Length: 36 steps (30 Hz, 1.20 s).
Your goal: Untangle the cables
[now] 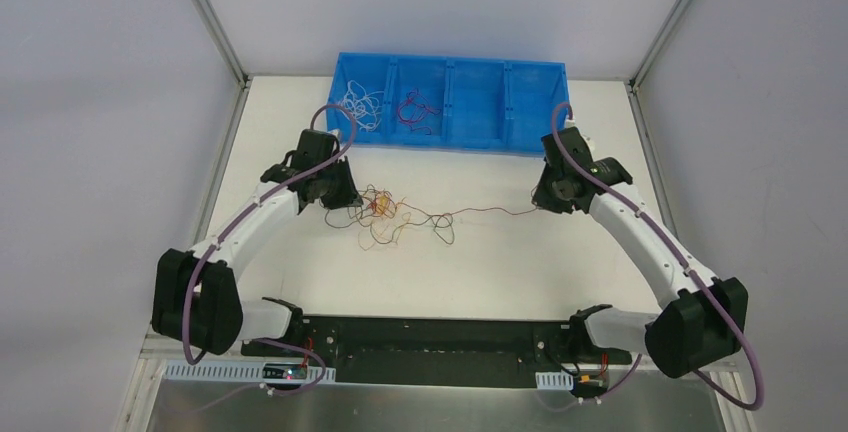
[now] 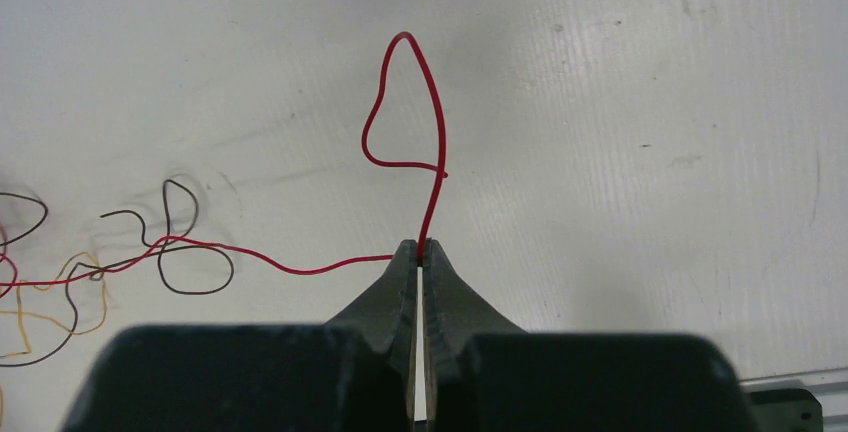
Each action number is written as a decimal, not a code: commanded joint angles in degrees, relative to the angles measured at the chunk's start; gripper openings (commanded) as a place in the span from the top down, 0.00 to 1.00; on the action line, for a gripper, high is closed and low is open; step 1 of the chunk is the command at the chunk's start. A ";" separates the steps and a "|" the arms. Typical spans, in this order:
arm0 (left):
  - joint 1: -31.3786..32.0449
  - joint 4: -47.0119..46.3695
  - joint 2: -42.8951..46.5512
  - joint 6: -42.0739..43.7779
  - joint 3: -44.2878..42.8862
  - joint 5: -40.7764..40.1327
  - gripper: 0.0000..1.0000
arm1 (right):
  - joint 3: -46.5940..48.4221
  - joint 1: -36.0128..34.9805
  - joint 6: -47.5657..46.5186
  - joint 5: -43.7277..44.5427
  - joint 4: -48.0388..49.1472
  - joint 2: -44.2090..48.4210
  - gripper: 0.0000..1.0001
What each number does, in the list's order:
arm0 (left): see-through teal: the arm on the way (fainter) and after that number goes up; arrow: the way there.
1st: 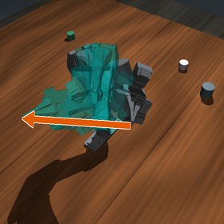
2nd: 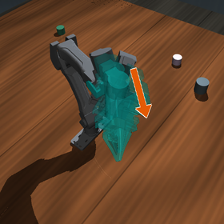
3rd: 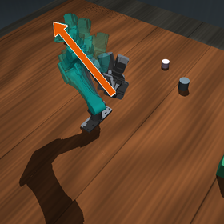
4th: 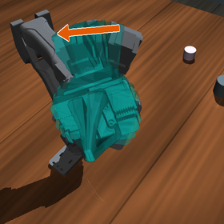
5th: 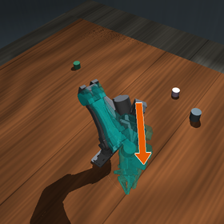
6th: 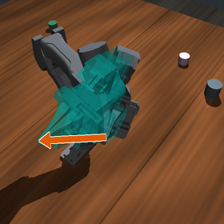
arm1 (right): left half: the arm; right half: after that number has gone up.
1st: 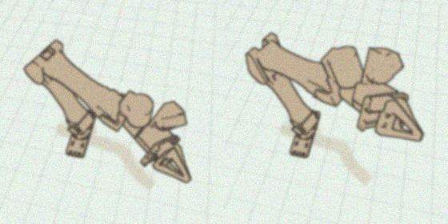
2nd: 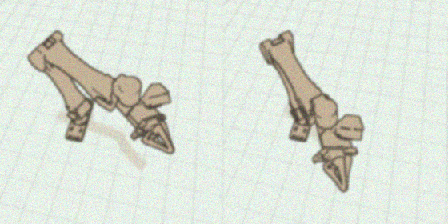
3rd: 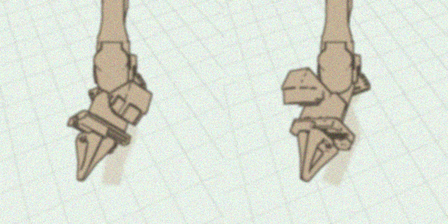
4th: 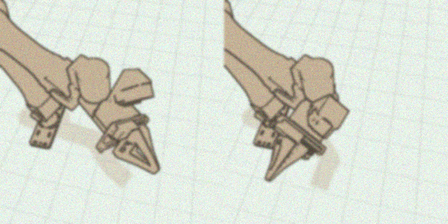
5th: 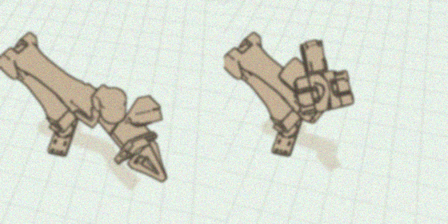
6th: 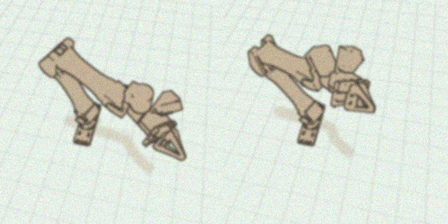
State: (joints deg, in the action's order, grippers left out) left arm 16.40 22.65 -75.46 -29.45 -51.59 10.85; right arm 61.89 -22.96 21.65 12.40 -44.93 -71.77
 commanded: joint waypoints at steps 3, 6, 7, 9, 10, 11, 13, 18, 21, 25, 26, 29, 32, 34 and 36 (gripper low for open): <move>-0.23 3.53 5.12 2.16 -2.41 2.54 1.00 | -1.49 4.03 -2.12 0.68 -4.00 2.19 1.00; -0.70 5.22 6.76 3.16 -3.92 1.29 1.00 | -0.87 7.59 -3.08 1.09 -4.42 5.07 1.00; -1.31 6.22 6.98 3.62 -4.38 0.52 1.00 | -0.27 9.46 -3.60 1.15 -4.82 6.09 1.00; -3.19 8.76 6.46 4.87 -5.48 -1.53 1.00 | 1.21 15.51 -4.63 -1.12 -5.59 8.06 1.00; -4.21 10.33 5.84 5.48 -5.86 -3.23 1.00 | 1.90 18.89 -4.81 -3.03 -5.80 8.95 1.00; -5.21 11.43 5.25 5.88 -5.99 -4.45 1.00 | 2.64 21.97 -5.02 -4.61 -5.98 9.74 1.00; -7.60 12.97 4.02 6.09 -5.80 -5.38 1.00 | 3.76 27.21 -5.41 -6.84 -6.20 10.89 1.00; -11.53 13.20 2.79 5.72 -4.10 -6.16 1.00 | 6.59 31.36 -6.01 -5.38 -7.54 11.99 1.00; -14.05 13.20 2.81 5.89 -3.29 -7.64 1.00 | 7.87 33.15 -5.25 -4.25 -7.54 12.92 1.00; -16.08 13.16 2.82 5.63 -2.22 -10.22 1.00 | 10.96 35.39 -3.68 -0.83 -7.77 14.35 1.00; -17.07 13.12 2.55 5.37 -1.82 -10.51 1.00 | 12.10 35.76 -3.29 0.89 -8.02 14.63 1.00; -18.85 12.78 0.94 5.15 -0.88 -9.99 1.00 | 15.12 37.59 -1.53 2.36 -8.07 15.39 1.00; -18.89 12.26 -0.66 5.57 -0.03 -8.61 1.00 | 16.37 38.07 -1.40 1.03 -7.87 14.83 1.00; -18.88 11.94 -1.36 5.91 0.16 -7.01 1.00 | 14.60 37.98 -2.43 -2.65 -7.37 13.48 1.00; -18.87 11.76 -1.58 6.91 -0.13 -5.34 1.00 | 12.57 37.97 -2.86 -10.37 -7.04 12.08 1.00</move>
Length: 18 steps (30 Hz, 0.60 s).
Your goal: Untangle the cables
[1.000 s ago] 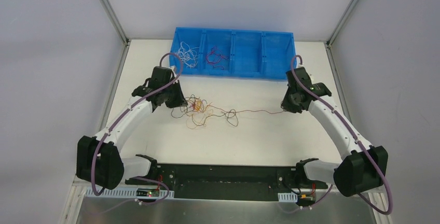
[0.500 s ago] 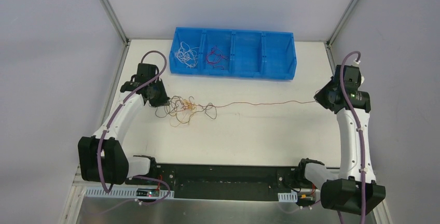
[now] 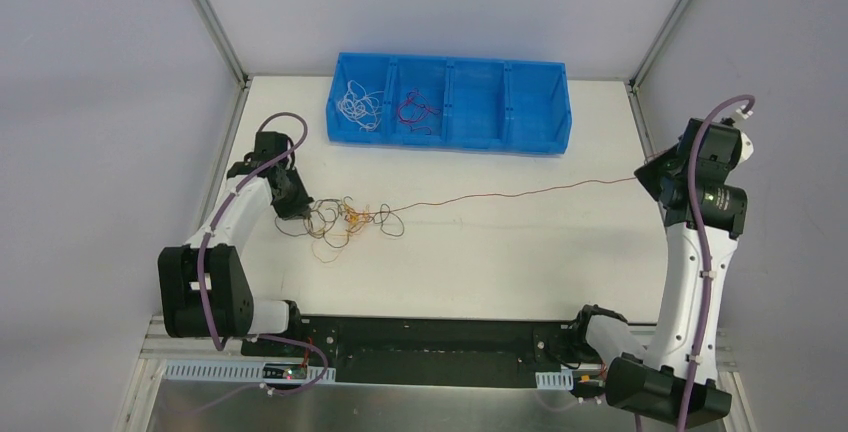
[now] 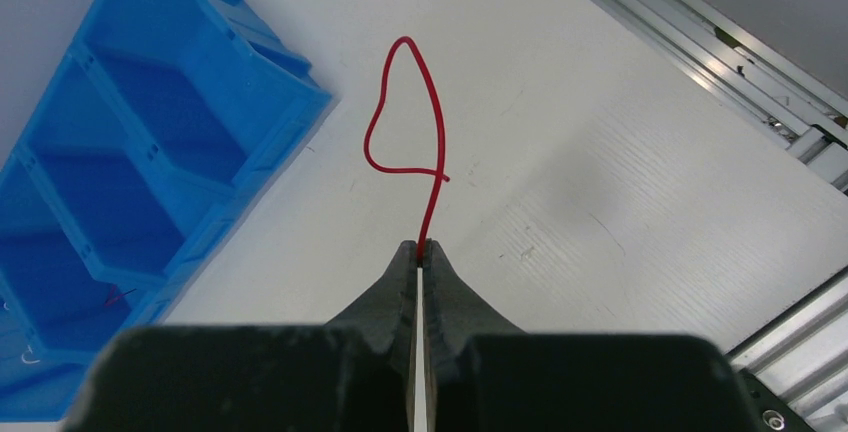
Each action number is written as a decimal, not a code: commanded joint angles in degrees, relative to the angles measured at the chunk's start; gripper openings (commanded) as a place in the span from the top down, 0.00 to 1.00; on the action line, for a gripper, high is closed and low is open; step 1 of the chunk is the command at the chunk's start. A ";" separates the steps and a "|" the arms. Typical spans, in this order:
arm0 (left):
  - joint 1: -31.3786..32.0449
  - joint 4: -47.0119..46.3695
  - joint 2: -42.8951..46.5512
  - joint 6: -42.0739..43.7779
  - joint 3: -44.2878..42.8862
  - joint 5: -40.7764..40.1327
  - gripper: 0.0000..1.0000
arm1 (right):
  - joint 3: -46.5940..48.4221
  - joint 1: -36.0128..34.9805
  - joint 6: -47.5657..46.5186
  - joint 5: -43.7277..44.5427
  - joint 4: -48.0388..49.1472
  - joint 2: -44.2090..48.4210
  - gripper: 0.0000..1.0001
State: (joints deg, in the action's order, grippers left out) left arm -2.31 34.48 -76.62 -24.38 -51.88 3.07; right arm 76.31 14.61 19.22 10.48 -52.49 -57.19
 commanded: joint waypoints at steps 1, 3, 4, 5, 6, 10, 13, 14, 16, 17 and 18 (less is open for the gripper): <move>-0.03 -0.35 -0.58 2.10 0.03 4.18 1.00 | -2.82 0.39 -0.83 -13.71 0.59 -3.49 1.00; 1.66 -1.20 -0.70 2.59 -0.37 8.12 1.00 | -5.60 -0.33 -1.49 -21.04 1.12 -4.86 1.00; 2.06 -1.21 -0.77 2.85 -0.77 9.16 1.00 | -7.15 -1.32 -1.86 -23.29 1.91 -5.02 1.00; 3.87 -1.29 -0.70 3.05 -1.15 10.63 1.00 | -8.73 -2.55 -2.24 -24.16 2.18 -5.22 1.00; 4.80 -1.34 -0.57 2.98 -1.43 11.43 1.00 | -9.79 -4.35 -2.93 -24.68 2.07 -5.48 1.00; 6.61 -1.52 0.42 2.37 -2.03 12.32 1.00 | -12.23 -10.23 -5.80 -21.51 -0.17 -6.52 0.52; 7.55 -1.52 0.22 2.41 -2.96 12.99 1.00 | -12.04 -15.03 -6.54 -18.87 -0.16 -6.82 0.25; 7.84 -1.52 0.04 2.41 -3.28 13.13 1.00 | -11.45 -17.54 -6.66 -18.79 0.15 -7.36 0.21; 8.47 -1.52 -0.35 2.56 -4.00 13.27 1.00 | -9.70 -22.87 -6.68 -19.51 0.85 -9.75 0.19; 8.87 -1.52 -0.60 2.58 -4.30 13.20 1.00 | -8.85 -25.92 -6.27 -18.98 1.57 -11.33 0.18; 9.20 -1.52 -0.80 2.58 -4.53 13.11 1.00 | -7.94 -28.46 -6.01 -18.96 2.50 -13.12 0.18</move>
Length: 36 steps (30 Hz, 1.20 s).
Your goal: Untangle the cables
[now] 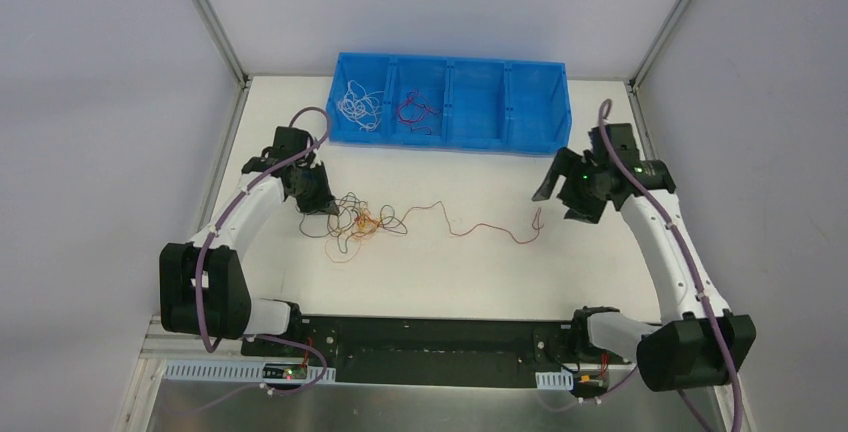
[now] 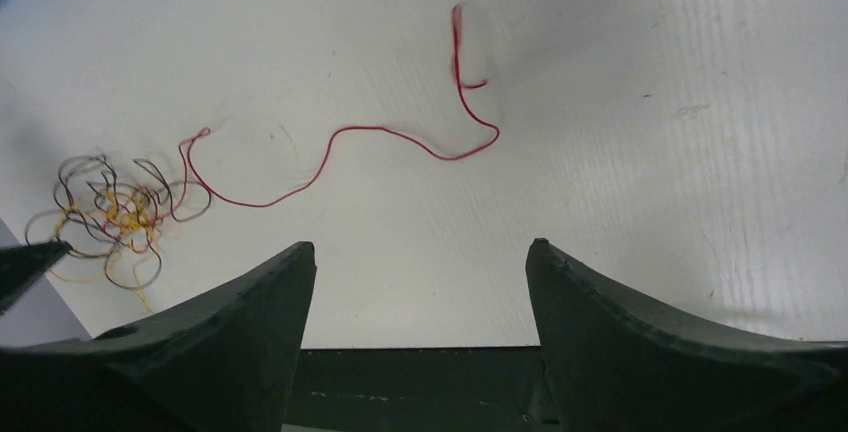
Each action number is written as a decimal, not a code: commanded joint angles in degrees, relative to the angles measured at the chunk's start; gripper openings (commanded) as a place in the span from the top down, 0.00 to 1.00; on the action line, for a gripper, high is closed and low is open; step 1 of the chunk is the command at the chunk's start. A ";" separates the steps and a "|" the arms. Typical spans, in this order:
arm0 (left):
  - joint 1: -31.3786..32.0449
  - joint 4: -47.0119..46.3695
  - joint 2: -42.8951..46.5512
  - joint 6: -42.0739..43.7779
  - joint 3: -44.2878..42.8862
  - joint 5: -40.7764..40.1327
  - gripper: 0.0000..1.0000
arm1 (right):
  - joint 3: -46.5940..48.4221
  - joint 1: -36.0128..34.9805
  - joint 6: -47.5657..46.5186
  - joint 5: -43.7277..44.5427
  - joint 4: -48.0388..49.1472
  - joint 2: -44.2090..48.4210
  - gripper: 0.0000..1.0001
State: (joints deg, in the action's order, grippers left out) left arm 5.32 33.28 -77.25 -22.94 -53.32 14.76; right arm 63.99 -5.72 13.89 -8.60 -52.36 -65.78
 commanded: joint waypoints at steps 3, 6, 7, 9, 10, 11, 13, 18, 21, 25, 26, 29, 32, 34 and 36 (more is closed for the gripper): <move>2.21 -0.38 -0.72 1.14 -3.61 1.32 1.00 | 7.83 -15.55 0.50 2.00 5.28 -11.41 0.19; 2.41 -0.55 -0.79 0.97 -3.74 1.31 1.00 | 13.96 -21.11 1.37 2.87 6.29 -20.00 0.21; 2.47 -0.70 -0.79 0.97 -3.75 1.32 1.00 | 15.86 -23.19 1.40 3.59 6.50 -23.01 0.21; 2.55 -0.89 -1.08 0.97 -3.65 1.52 1.00 | 20.32 -26.86 0.95 5.22 6.45 -29.17 0.20; 2.50 -1.01 -1.20 0.97 -3.69 1.56 1.00 | 23.10 -28.11 0.63 6.05 5.68 -32.57 0.19; 2.51 -1.14 -1.30 1.03 -3.61 1.54 1.00 | 25.79 -29.33 0.44 7.09 4.85 -35.58 0.19; 2.52 -1.27 -1.41 1.05 -3.30 1.39 1.00 | 30.81 -31.26 -0.05 8.13 3.78 -42.43 0.19; 2.50 -1.70 -1.47 0.59 -2.59 0.73 1.00 | 40.36 -32.90 -0.63 10.59 0.24 -53.42 0.26; 2.51 -2.08 -1.91 -0.18 -2.38 0.35 1.00 | 39.83 -33.12 -0.85 9.92 0.13 -55.78 0.37; 2.46 -2.58 -2.52 -1.23 -2.07 -0.46 1.00 | 32.88 -33.06 -1.05 9.56 2.56 -53.57 0.68; 2.42 -2.67 -2.67 -1.42 -2.05 -0.61 1.00 | 31.07 -33.02 -1.09 9.80 3.01 -52.31 0.82; 2.26 -2.69 -2.72 -2.33 -1.94 -2.27 1.00 | 25.67 -31.96 -0.47 12.69 3.74 -45.83 1.00; 1.35 -2.60 -2.29 -3.75 -0.86 -5.21 1.00 | 18.95 -28.79 1.54 16.57 4.34 -36.55 1.00; 0.05 -2.44 -2.00 -4.79 0.17 -6.54 1.00 | 14.36 -24.68 3.10 19.10 4.22 -29.25 1.00; -1.43 -1.99 -1.79 -5.45 1.16 -7.47 1.00 | 10.14 -18.76 4.31 20.62 4.28 -21.14 1.00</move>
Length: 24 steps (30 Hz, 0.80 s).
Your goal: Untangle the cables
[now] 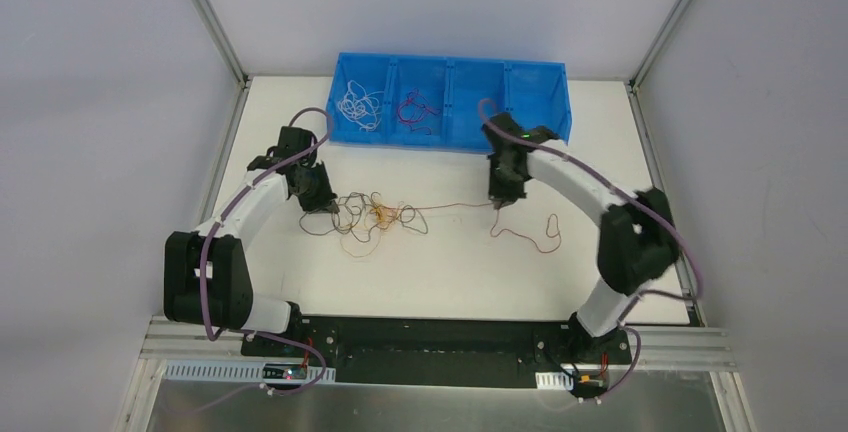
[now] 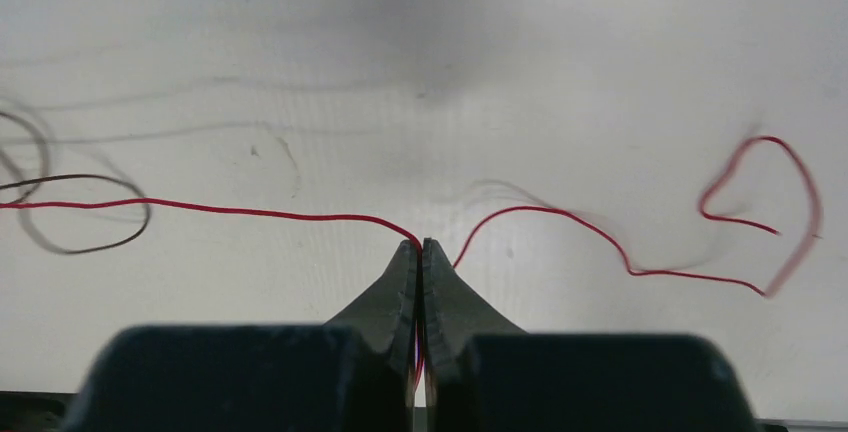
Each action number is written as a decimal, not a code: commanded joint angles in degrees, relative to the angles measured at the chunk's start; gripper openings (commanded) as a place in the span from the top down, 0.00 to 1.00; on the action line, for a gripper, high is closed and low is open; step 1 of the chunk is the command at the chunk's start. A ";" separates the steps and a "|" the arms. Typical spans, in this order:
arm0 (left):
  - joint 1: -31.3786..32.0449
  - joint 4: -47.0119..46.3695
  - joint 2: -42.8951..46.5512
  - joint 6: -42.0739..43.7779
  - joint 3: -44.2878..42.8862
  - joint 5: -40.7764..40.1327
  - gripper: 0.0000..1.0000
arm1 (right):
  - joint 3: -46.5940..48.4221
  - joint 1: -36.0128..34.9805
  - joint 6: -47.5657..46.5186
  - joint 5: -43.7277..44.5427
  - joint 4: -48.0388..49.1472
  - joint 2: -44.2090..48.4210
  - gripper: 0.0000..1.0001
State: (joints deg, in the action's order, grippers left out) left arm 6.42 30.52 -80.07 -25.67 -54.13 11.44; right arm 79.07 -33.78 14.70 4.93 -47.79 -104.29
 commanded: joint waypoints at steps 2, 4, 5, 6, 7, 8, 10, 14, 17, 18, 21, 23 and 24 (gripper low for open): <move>-3.83 1.16 1.39 -2.93 2.65 -5.20 1.00 | -8.18 15.98 4.09 7.44 -0.21 24.65 1.00; -4.71 1.34 1.30 -2.91 2.95 -5.84 1.00 | -9.65 22.33 3.52 7.74 -0.45 29.93 1.00; -4.93 1.42 1.26 -2.90 2.92 -6.15 1.00 | -9.79 24.30 3.15 7.81 -0.91 31.73 1.00; -5.13 1.46 1.24 -2.89 2.88 -6.46 1.00 | -9.69 26.20 2.81 7.54 -1.42 32.98 1.00; -5.30 1.47 1.08 -2.90 2.73 -6.47 1.00 | -9.52 27.70 2.50 6.95 -1.55 33.94 1.00; -5.28 1.47 0.88 -2.83 2.56 -6.50 1.00 | -9.39 28.66 2.32 6.51 -1.64 34.65 1.00; -5.45 1.55 0.61 -2.81 2.26 -6.78 1.00 | -8.98 29.88 2.04 5.85 -1.86 35.38 1.00; -5.54 1.75 0.27 -2.34 2.03 -7.59 1.00 | -7.53 31.16 1.75 6.13 -2.63 35.83 1.00; -6.06 2.07 0.34 -1.99 2.18 -8.73 1.00 | -6.66 34.42 1.03 7.31 -2.69 36.98 1.00; -7.29 2.08 0.40 -1.96 2.40 -8.80 1.00 | -6.35 36.69 0.70 7.16 -2.66 37.54 1.00; -10.59 2.17 0.54 -1.97 3.08 -8.47 1.00 | -5.44 42.00 0.47 7.88 -2.85 38.97 1.00; -12.70 2.09 0.39 -1.74 3.32 -8.17 1.00 | -5.52 42.75 1.41 8.04 -2.54 39.64 1.00; -13.61 2.16 0.36 -1.41 3.26 -8.02 1.00 | -5.93 43.70 1.76 8.21 -1.97 40.06 1.00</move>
State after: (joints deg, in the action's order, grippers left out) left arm -3.53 31.00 -80.07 -27.68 -51.59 5.45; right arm 70.96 7.55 16.25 10.76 -49.98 -67.51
